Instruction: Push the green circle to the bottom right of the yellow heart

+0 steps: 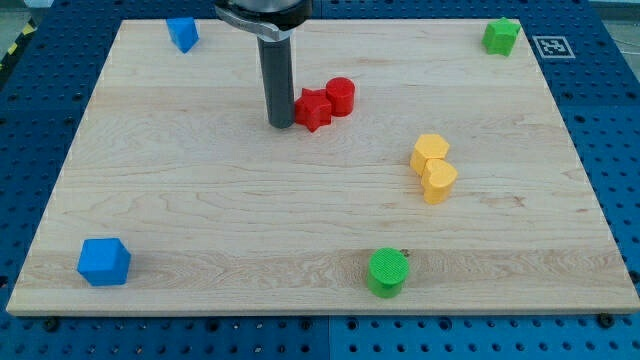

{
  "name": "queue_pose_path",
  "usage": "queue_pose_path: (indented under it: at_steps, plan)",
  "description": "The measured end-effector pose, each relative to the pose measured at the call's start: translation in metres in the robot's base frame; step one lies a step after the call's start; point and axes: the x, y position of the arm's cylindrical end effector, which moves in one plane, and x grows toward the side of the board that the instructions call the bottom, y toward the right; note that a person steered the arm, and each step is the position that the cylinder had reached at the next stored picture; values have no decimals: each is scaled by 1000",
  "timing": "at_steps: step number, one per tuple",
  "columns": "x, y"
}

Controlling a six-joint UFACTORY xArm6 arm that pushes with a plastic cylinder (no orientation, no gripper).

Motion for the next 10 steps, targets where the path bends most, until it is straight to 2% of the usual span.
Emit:
queue_pose_path:
  at_steps: [3,8,10]
  plan:
    - [8,-10]
    - [62,-10]
    - [71,-10]
